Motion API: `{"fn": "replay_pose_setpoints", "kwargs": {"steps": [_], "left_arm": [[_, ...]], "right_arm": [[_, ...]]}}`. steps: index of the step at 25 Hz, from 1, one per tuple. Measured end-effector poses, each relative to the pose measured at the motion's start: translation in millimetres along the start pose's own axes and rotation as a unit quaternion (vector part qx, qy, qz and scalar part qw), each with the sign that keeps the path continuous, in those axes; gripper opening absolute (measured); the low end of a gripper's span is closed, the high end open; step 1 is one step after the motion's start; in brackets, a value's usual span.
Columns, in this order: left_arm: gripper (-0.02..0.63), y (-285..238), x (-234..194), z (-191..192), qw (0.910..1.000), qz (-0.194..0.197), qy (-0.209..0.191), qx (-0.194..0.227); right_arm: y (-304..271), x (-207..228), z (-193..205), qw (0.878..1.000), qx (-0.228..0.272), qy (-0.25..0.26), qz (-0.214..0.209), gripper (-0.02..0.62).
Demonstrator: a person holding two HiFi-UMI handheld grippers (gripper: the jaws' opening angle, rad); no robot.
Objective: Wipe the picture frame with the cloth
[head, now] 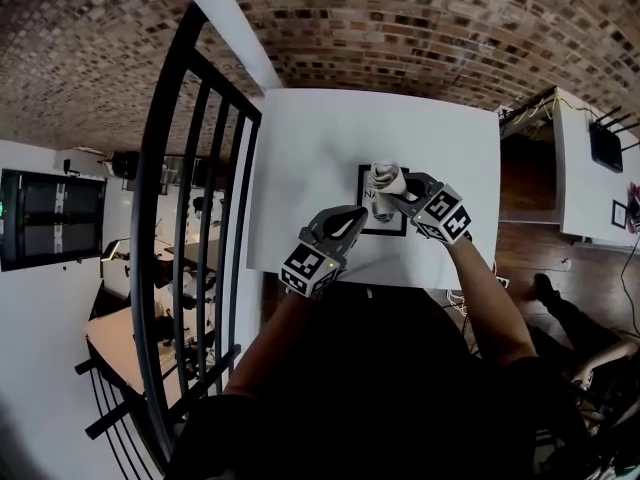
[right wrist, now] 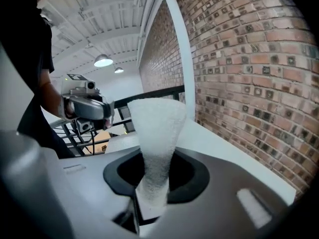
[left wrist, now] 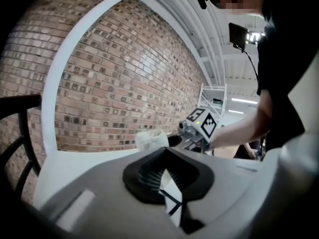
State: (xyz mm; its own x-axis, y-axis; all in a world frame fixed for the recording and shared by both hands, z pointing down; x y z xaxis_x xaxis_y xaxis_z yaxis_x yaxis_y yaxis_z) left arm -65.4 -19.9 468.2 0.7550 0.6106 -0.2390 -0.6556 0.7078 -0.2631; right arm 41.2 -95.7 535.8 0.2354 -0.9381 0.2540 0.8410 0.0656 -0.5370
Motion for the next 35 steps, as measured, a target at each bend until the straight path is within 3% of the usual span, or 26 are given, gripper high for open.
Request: {"fn": "replay_pose_setpoints", "kwargs": {"steps": [6, 12, 27, 35], "left_arm": [[0.000, 5, -5, 14, 0.9998, -0.017, 0.006, -0.009], [0.000, 9, -12, 23, 0.9991, -0.040, 0.007, -0.014], [0.000, 14, -25, 46, 0.9971, -0.063, 0.026, -0.034], [0.002, 7, -26, 43, 0.9973, -0.051, 0.027, -0.044]], "right_arm": [[-41, 23, 15, 0.991, -0.124, 0.047, -0.015, 0.101], [-86, 30, 26, 0.954, -0.263, 0.139, -0.040, 0.101], [-130, 53, 68, 0.879, -0.423, 0.216, -0.047, 0.103], [-103, 64, 84, 0.866, -0.456, 0.202, -0.040, 0.104]]}}
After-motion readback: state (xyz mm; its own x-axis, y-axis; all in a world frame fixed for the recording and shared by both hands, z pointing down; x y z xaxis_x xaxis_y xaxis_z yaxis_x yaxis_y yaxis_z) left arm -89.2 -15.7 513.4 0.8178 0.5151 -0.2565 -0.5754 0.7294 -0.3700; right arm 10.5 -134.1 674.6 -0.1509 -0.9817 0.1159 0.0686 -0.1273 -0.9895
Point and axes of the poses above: the fingertips, and each gripper's own axes: y backward along the fingers, x to its right, z out of its underside, the point moved 5 cm from there along y, backward along the fingers, and after that the axes turned 8 degrees about -z, right-handed, at the moved point
